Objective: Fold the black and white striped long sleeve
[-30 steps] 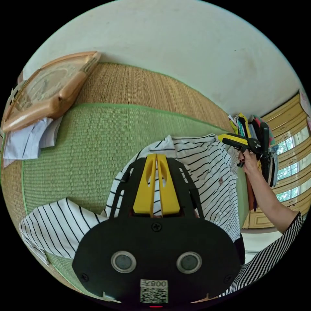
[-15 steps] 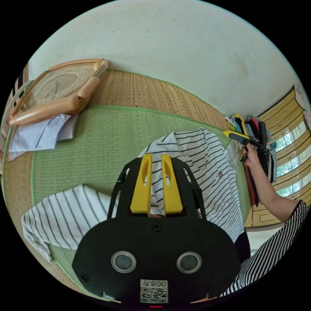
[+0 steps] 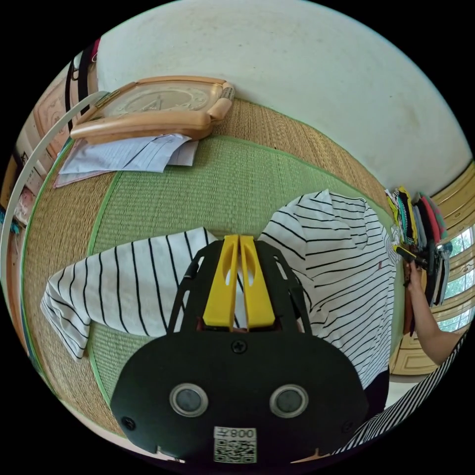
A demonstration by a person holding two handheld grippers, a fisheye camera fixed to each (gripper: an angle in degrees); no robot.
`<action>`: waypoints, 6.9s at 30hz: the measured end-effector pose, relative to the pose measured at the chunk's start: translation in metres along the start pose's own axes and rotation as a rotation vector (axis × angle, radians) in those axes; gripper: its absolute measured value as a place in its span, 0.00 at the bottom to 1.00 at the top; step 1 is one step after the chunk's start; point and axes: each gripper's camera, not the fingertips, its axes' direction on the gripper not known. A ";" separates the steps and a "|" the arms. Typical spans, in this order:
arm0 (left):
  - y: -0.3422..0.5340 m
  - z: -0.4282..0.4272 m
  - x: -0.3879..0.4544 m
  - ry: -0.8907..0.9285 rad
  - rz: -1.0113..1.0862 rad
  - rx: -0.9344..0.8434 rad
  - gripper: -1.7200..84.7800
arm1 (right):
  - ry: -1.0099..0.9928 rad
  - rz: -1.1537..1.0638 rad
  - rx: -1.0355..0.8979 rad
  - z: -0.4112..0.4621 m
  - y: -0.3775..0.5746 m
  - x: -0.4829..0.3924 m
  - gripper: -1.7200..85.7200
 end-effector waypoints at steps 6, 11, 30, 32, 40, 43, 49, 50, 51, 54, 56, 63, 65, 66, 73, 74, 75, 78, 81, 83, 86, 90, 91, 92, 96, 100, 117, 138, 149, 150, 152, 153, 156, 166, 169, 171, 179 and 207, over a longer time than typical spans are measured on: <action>-0.003 -0.025 0.017 0.053 0.031 0.058 0.02 | -0.081 0.015 0.130 -0.034 0.012 -0.005 0.02; -0.010 -0.029 0.053 0.213 0.169 0.060 0.02 | -0.280 -0.164 0.124 -0.027 -0.005 -0.052 0.02; -0.023 -0.020 0.086 0.154 0.153 0.064 0.02 | -0.255 -0.224 0.130 0.036 -0.036 -0.098 0.02; -0.028 -0.016 0.088 0.144 0.139 0.043 0.02 | -0.230 -0.259 0.112 0.049 -0.050 -0.117 0.02; -0.034 -0.019 0.088 0.180 0.064 0.048 0.02 | -0.269 -0.223 0.045 0.077 -0.067 -0.110 0.02; -0.018 -0.039 0.090 0.241 0.092 0.081 0.02 | -0.319 -0.232 0.116 0.045 -0.031 -0.089 0.02; 0.033 -0.062 0.099 0.206 0.114 0.061 0.02 | -0.288 -0.138 0.103 0.021 0.085 -0.034 0.02; 0.042 -0.063 0.102 0.169 0.103 0.055 0.02 | -0.264 -0.103 0.073 0.025 0.104 -0.024 0.02; 0.049 -0.062 0.103 0.138 0.085 0.046 0.02 | -0.254 -0.068 0.056 0.032 0.119 -0.014 0.02; 0.057 -0.052 0.106 0.070 0.044 -0.020 0.02 | -0.285 -0.010 -0.016 0.060 0.138 0.000 0.02; 0.057 -0.053 0.109 0.075 0.042 -0.011 0.02 | -0.315 -0.001 -0.003 0.060 0.142 0.004 0.02; 0.055 -0.058 0.136 0.022 0.053 -0.041 0.02 | -0.332 0.026 -0.030 0.061 0.170 -0.003 0.02; 0.054 -0.063 0.145 0.005 0.063 -0.022 0.02 | -0.319 0.031 0.022 0.049 0.172 -0.002 0.02; 0.052 -0.068 0.153 0.010 0.075 0.005 0.02 | -0.306 0.024 0.067 0.039 0.168 -0.001 0.02; 0.027 -0.067 0.227 0.230 0.225 0.056 0.02 | -0.109 0.052 0.067 0.060 0.092 0.032 0.02; 0.021 -0.060 0.246 0.288 0.264 0.043 0.02 | -0.097 0.069 0.052 0.069 0.086 0.042 0.02; 0.014 -0.053 0.267 0.329 0.303 0.032 0.02 | -0.083 0.101 0.040 0.077 0.085 0.051 0.02; 0.000 -0.034 0.323 0.393 0.403 0.005 0.02 | -0.077 0.154 0.027 0.088 0.099 0.067 0.02; -0.011 -0.016 0.375 0.443 0.478 -0.023 0.02 | -0.137 0.204 0.064 0.087 0.125 0.079 0.02; -0.016 -0.006 0.406 0.482 0.515 -0.053 0.02 | -0.179 0.231 0.084 0.086 0.141 0.084 0.02; -0.020 0.002 0.452 0.483 0.578 -0.078 0.02 | -0.192 0.248 0.108 0.085 0.163 0.084 0.02; -0.024 0.019 0.503 0.459 0.636 -0.170 0.02 | -0.212 0.273 0.121 0.087 0.181 0.086 0.02; -0.023 0.022 0.508 0.436 0.641 -0.171 0.02 | -0.220 0.282 0.125 0.087 0.184 0.086 0.02; -0.021 0.026 0.517 0.399 0.646 -0.186 0.02 | -0.233 0.296 0.132 0.087 0.190 0.088 0.02; -0.020 0.019 0.531 0.436 0.597 -0.185 0.02 | -0.253 0.309 0.142 0.089 0.208 0.088 0.02; -0.032 0.004 0.534 0.386 0.537 -0.108 0.02 | -0.242 0.302 0.192 0.078 0.215 0.083 0.02; -0.058 -0.047 0.517 0.042 0.111 0.048 0.02 | -0.351 -0.192 0.157 0.121 0.085 -0.104 0.02; -0.062 -0.059 0.803 0.520 0.611 0.010 0.07 | -0.138 0.354 0.290 0.092 0.196 0.136 0.11; -0.070 -0.045 0.976 0.541 0.790 -0.066 0.06 | 0.032 0.272 0.172 0.136 0.135 0.136 0.11; -0.068 -0.045 0.986 0.529 0.804 -0.071 0.06 | 0.041 0.273 0.173 0.137 0.135 0.138 0.10; -0.067 -0.044 0.999 0.513 0.820 -0.088 0.06 | 0.045 0.274 0.164 0.140 0.137 0.143 0.09; -0.067 -0.044 1.007 0.509 0.826 -0.099 0.06 | 0.050 0.276 0.159 0.142 0.140 0.147 0.07; -0.067 -0.043 1.025 0.512 0.818 -0.120 0.05 | 0.053 0.274 0.169 0.141 0.153 0.157 0.04; -0.068 -0.046 1.093 0.569 0.823 -0.126 0.07 | -0.118 0.390 0.342 0.098 0.244 0.207 0.02; -0.069 -0.043 1.124 0.593 0.847 -0.136 0.08 | -0.205 0.422 0.401 0.089 0.280 0.219 0.02; -0.071 -0.037 1.155 0.598 0.873 -0.178 0.10 | -0.226 0.457 0.405 0.090 0.300 0.229 0.02; -0.072 -0.015 1.231 0.518 0.934 -0.275 0.11 | -0.328 0.488 0.431 0.090 0.324 0.270 0.02; -0.021 -0.166 1.112 0.687 0.978 -0.142 0.02 | -0.454 0.399 0.681 -0.168 0.345 0.302 0.02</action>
